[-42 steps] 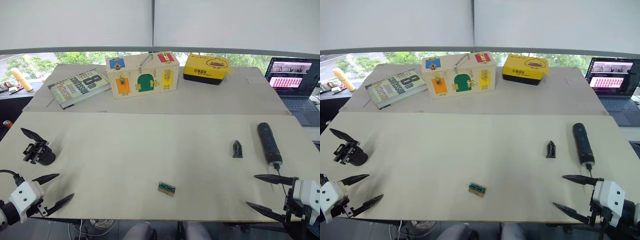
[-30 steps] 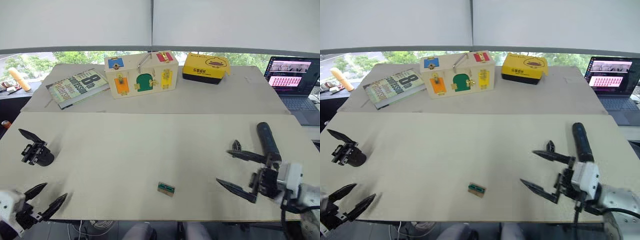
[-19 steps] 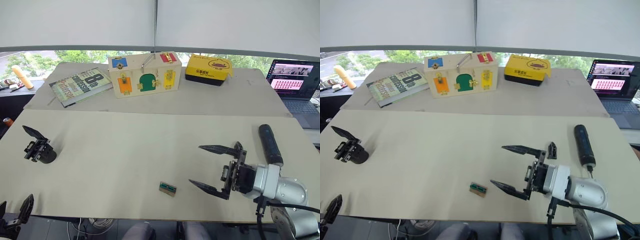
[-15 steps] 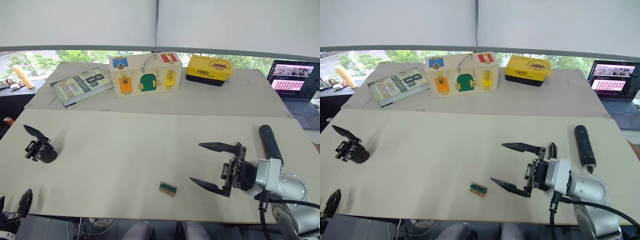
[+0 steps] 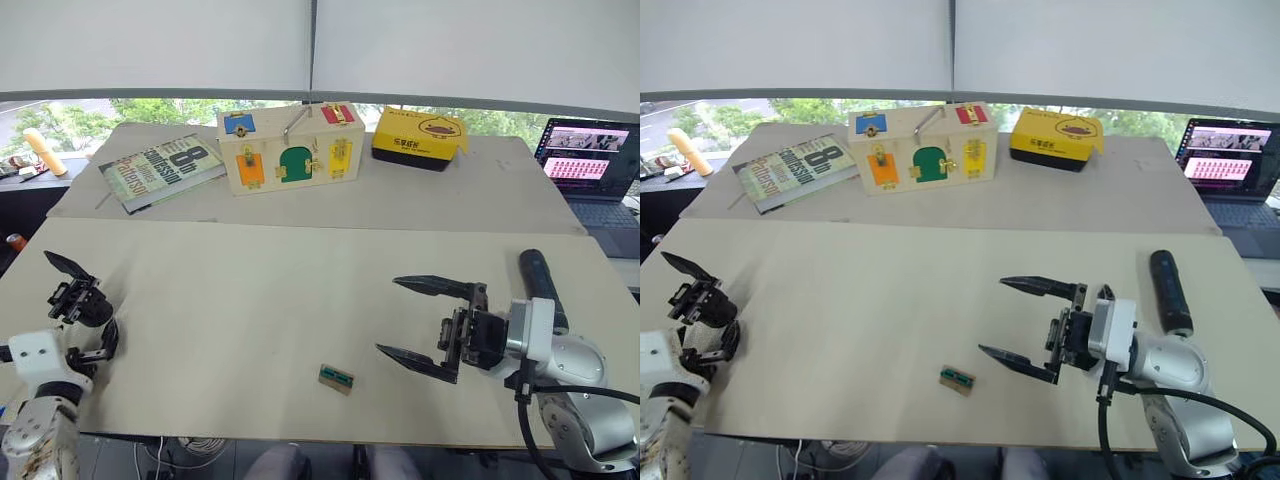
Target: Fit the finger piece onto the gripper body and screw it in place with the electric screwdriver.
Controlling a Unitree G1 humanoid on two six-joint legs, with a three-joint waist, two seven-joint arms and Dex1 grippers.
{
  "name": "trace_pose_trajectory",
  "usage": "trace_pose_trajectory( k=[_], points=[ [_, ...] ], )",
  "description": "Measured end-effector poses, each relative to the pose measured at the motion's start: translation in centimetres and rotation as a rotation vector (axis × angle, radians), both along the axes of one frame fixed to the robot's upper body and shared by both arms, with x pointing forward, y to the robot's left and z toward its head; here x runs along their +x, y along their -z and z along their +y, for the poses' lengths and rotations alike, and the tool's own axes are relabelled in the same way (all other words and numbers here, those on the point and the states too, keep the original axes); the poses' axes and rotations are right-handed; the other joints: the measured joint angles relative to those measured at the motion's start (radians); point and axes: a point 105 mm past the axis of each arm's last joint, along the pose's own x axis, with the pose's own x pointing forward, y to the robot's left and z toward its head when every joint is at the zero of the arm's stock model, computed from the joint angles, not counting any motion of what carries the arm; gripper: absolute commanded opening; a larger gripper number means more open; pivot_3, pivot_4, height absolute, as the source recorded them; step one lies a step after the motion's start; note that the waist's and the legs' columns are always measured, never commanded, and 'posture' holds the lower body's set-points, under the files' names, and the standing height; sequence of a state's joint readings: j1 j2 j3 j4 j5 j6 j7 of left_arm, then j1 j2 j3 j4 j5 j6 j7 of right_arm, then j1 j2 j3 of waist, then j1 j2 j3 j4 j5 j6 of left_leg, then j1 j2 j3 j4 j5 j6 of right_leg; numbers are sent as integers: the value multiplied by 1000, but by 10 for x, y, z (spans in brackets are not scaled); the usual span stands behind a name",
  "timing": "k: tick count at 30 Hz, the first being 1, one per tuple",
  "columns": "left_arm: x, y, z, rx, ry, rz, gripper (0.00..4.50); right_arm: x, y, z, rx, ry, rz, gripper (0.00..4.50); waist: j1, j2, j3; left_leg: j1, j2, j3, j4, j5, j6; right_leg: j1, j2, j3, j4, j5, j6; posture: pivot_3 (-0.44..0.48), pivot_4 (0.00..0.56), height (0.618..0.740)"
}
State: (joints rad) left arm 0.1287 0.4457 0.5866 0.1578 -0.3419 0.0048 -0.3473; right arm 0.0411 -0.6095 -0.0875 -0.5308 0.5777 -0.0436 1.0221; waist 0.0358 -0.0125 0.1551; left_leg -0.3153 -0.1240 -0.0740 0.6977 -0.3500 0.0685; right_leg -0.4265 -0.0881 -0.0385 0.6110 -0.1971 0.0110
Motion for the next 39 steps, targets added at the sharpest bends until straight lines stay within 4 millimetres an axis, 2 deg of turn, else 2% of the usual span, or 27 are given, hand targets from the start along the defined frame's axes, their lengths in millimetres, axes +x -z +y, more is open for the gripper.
trace_pose_trajectory(
  k=[9,10,11,13,14,18,20,23,25,28,29,30,32,34,39],
  points=[
    [29,-2,-1,1,9,15,4500,-3,16,-7,-11,23,26,4464,0,1,0,1,0,0,1,1,-2,0,0,-1,1,0,0,0,150,740],
    [31,-2,0,4,9,21,3934,-3,17,-8,-13,23,24,4500,0,2,0,1,0,0,0,1,-2,1,0,0,1,0,0,0,150,740],
    [31,0,0,4,10,25,3632,-3,18,-8,-17,23,21,4500,0,3,-1,2,0,0,0,1,-2,2,0,0,1,0,0,0,150,740],
    [32,3,2,-5,2,31,2675,-3,20,-10,-21,30,21,4500,1,7,-3,3,0,0,0,2,-3,2,0,0,1,0,0,0,150,740],
    [32,3,2,-5,4,29,2334,-3,22,-10,-26,35,21,4500,1,8,-4,3,0,0,0,2,-3,2,0,1,2,0,0,0,150,740],
    [28,5,2,-30,9,-8,2332,-3,23,-12,-26,43,25,4500,0,10,-5,3,0,0,0,2,-3,2,-1,1,2,0,0,0,150,740],
    [26,4,-6,-69,43,-57,2332,-4,24,-13,-27,49,30,4500,0,10,-5,2,0,0,0,2,-3,2,-1,1,1,0,0,0,150,740],
    [31,-2,-32,-103,154,-108,2332,-4,23,-14,-30,52,28,4500,7,6,-3,-1,-1,-1,2,2,-2,1,-2,-1,0,0,0,0,150,740],
    [40,-10,-63,-75,294,-111,2332,-6,23,-16,-45,59,24,4500,13,3,-1,-4,-1,-3,5,2,-2,0,-2,-2,0,0,0,0,150,740],
    [53,-27,-136,26,622,-125,2332,-11,24,-20,-71,65,33,4500,18,2,-1,-4,-3,-3,6,1,-2,1,-3,-2,-1,1,2,0,150,740],
    [54,-32,-168,65,765,-132,2332,-14,25,-20,-74,64,42,4500,16,3,-1,-4,-3,-2,6,1,-2,1,-3,-1,-1,1,2,0,150,740],
    [51,-34,-192,87,869,-135,2332,-15,26,-21,-74,64,49,4500,9,3,-1,-4,-3,-2,5,1,-2,1,-3,-1,-1,1,2,0,150,740],
    [45,-30,-226,103,1023,-117,2332,-17,27,-23,-77,71,60,4500,-6,3,-1,-4,-3,-2,4,1,-2,-1,-2,0,-1,1,2,0,150,740],
    [42,-21,-246,112,1114,-82,2332,-18,29,-28,-84,90,72,4500,-25,3,-1,-4,-2,-2,3,1,-2,-4,-1,1,0,1,1,0,150,740],
    [45,-4,-288,137,1263,-11,2332,-22,36,-31,-91,107,112,4500,-21,4,0,-5,0,-2,3,4,-6,-7,0,1,3,2,-3,0,150,740]
  ],
)
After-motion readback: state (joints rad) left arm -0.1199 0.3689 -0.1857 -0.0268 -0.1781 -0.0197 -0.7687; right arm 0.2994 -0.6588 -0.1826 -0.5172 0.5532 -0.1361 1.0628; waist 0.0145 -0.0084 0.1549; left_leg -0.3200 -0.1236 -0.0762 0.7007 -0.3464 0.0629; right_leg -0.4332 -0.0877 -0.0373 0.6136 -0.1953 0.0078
